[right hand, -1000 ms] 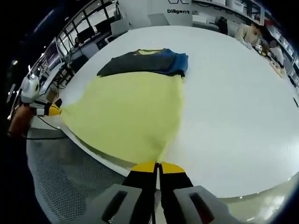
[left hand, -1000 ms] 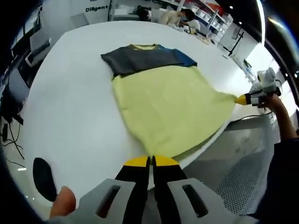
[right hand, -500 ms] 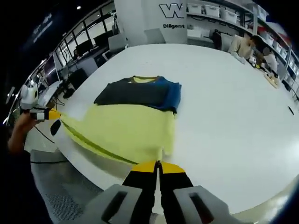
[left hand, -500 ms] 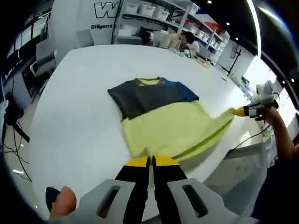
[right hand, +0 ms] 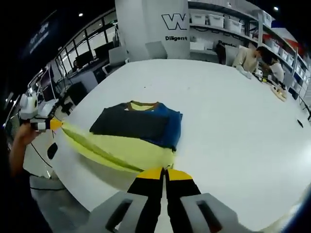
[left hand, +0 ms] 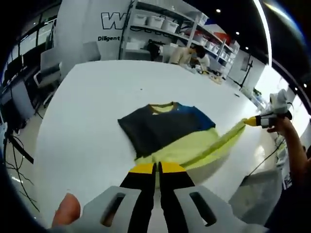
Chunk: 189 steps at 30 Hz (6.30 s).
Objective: Fold the garment on the visible template until the final outline fits inside the template.
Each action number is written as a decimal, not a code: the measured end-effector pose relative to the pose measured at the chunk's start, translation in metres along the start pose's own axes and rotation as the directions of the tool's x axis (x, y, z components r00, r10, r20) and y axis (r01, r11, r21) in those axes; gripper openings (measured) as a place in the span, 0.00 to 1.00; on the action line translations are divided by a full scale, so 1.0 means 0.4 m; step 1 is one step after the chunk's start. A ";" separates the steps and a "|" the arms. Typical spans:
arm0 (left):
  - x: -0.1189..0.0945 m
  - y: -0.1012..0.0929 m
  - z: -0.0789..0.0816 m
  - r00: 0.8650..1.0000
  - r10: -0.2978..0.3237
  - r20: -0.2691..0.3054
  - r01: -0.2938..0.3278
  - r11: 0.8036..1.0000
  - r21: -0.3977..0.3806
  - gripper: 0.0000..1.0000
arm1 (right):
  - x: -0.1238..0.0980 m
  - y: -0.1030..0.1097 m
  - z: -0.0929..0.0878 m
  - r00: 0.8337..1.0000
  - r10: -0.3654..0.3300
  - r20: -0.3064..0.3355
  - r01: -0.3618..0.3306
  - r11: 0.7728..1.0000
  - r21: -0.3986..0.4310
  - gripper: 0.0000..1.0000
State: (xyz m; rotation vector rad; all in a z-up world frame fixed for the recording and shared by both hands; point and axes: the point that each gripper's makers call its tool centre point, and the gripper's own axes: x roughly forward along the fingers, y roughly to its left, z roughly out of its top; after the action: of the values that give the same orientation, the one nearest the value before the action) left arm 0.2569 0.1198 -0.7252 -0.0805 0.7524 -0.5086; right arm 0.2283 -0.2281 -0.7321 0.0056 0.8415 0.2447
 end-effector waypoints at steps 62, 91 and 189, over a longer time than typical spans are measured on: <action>0.517 0.281 0.184 0.990 0.141 -0.006 -0.141 0.987 -0.081 0.00 | 0.535 -0.168 0.270 0.999 -0.042 0.008 0.042 0.999 -0.020 0.00; 0.550 0.302 0.125 0.982 0.188 -0.011 -0.188 0.982 -0.018 0.00 | 0.608 -0.189 0.202 0.998 -0.051 -0.024 0.050 0.998 -0.039 0.00; 0.561 0.334 0.204 0.961 0.257 0.106 -0.260 0.966 0.011 0.00 | 0.580 -0.192 0.288 0.966 -0.028 0.255 -0.064 0.936 0.346 0.00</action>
State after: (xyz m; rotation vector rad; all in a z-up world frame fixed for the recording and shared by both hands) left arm 0.5049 0.1227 -0.8407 0.0153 0.6428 -0.2622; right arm 0.4783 -0.2420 -0.8338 0.3753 0.6165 0.1038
